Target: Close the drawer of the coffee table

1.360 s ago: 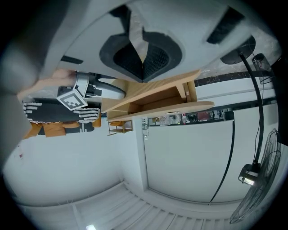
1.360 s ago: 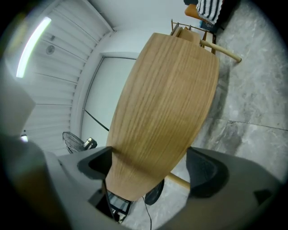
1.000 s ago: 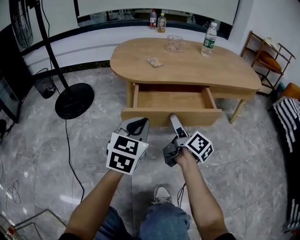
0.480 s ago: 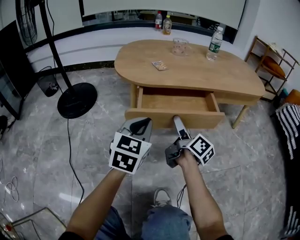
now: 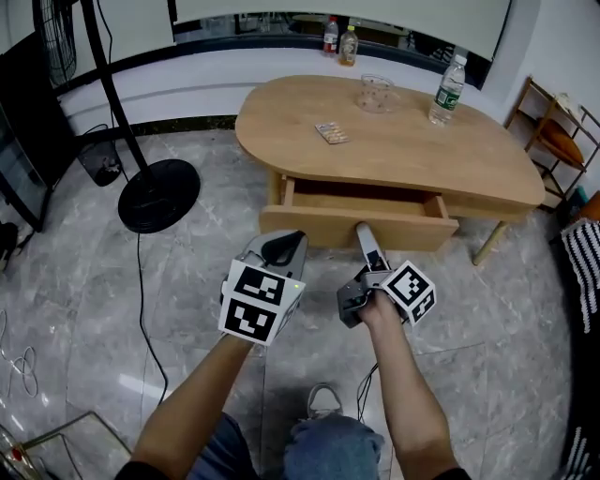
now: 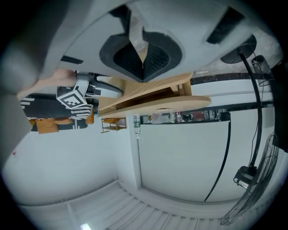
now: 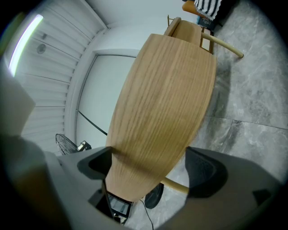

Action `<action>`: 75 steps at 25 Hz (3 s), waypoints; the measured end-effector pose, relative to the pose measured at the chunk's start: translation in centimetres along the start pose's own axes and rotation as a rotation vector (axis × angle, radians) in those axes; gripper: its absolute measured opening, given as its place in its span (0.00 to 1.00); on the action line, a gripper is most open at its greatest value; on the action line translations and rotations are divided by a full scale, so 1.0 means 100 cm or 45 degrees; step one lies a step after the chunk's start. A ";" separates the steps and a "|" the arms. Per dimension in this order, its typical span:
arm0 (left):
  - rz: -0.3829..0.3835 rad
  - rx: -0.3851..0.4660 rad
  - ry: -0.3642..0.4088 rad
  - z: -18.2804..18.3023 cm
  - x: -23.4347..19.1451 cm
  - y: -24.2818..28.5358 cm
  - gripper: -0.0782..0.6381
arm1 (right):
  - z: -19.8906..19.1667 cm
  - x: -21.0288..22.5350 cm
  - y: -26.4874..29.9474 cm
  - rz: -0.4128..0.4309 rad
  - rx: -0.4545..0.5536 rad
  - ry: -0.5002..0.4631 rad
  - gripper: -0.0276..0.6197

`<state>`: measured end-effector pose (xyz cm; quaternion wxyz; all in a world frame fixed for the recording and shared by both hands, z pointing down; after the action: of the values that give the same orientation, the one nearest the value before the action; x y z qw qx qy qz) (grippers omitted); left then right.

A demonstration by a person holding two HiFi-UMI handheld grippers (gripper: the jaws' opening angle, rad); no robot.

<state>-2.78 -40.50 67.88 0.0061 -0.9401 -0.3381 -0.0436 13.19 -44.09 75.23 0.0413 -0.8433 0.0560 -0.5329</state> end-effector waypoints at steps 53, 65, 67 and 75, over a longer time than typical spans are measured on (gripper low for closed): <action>-0.024 -0.064 -0.080 0.237 -0.033 0.063 0.12 | 0.128 -0.193 0.048 -0.055 -0.211 -0.391 0.58; 0.025 -0.050 -0.067 0.481 -0.054 0.059 0.12 | 0.244 -0.456 0.089 0.153 -0.384 -0.908 0.26; 0.040 -0.051 -0.049 0.505 -0.054 0.052 0.12 | 0.257 -0.488 0.091 0.204 -0.404 -0.986 0.22; 0.123 -0.027 -0.041 0.549 -0.076 0.036 0.12 | 0.283 -0.562 0.097 0.340 -0.393 -1.190 0.15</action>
<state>-2.04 -45.82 12.56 -0.0074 -0.9559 -0.2920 -0.0316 14.31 -45.67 11.61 0.0045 -0.9734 0.2168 -0.0745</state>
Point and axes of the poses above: the fingertips, and each gripper's own axes: y forward along the fingers, x to its right, z out of its top, the point moved 2 cm from there along -y, backward along the fingers, and after that the axes turned 15 degrees about x, right-handed, at the moved point
